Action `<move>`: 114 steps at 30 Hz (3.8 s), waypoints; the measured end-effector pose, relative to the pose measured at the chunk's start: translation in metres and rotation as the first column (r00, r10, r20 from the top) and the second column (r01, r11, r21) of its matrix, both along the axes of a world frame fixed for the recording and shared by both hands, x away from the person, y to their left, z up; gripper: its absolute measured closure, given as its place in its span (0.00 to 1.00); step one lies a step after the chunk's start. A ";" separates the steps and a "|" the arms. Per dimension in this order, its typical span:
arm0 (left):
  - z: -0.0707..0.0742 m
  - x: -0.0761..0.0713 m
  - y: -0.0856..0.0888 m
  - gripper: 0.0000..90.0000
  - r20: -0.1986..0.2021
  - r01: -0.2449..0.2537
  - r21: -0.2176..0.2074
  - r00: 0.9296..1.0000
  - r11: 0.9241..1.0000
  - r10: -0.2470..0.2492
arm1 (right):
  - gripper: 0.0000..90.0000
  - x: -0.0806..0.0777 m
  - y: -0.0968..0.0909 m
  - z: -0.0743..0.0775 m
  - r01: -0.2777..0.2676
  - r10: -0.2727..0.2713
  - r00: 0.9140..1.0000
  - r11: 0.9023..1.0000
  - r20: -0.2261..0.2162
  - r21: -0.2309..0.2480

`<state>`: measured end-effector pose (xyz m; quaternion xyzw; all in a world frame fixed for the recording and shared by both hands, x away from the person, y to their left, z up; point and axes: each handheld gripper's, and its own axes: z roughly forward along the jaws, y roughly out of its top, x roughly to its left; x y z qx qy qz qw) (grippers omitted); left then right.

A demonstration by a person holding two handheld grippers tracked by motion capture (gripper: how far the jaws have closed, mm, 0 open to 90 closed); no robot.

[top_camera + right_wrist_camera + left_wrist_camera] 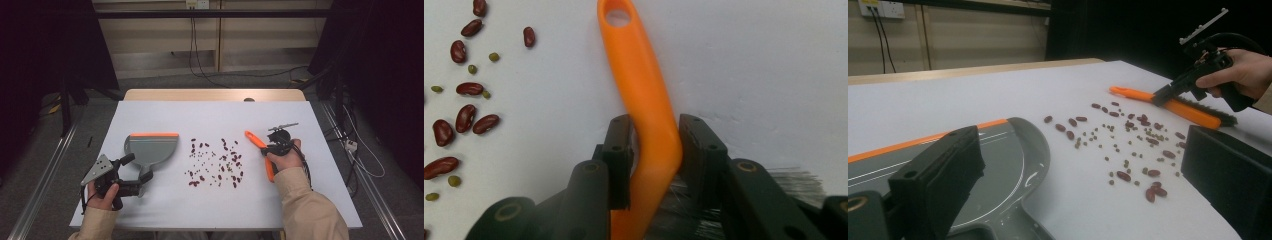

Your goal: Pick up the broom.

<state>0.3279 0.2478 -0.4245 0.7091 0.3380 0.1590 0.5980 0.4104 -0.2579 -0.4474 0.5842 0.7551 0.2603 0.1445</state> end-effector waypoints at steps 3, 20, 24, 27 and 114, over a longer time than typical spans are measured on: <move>0.000 0.000 0.000 0.03 0.002 0.001 -0.003 1.000 1.000 -0.001 | 0.75 0.001 -0.002 -0.002 0.008 -0.008 1.000 1.000 -0.002 0.025; 0.001 0.001 -0.003 0.03 0.006 0.011 -0.004 1.000 1.000 -0.011 | 0.75 0.008 -0.008 -0.001 -0.032 0.034 0.998 0.998 -0.043 0.054; 0.001 0.000 -0.003 0.03 0.008 0.007 -0.009 1.000 1.000 -0.007 | 0.76 0.013 -0.006 0.003 -0.051 0.053 0.995 0.998 -0.079 0.028; 0.002 0.000 -0.002 0.03 0.008 0.003 -0.008 1.000 1.000 -0.003 | 0.76 0.019 -0.005 0.006 -0.060 0.062 0.990 0.998 -0.129 0.015; 0.031 0.022 -0.126 0.07 -0.017 0.226 0.010 0.974 0.974 -0.226 | 0.79 -0.072 0.058 0.084 -0.199 -0.064 0.731 0.932 0.680 0.302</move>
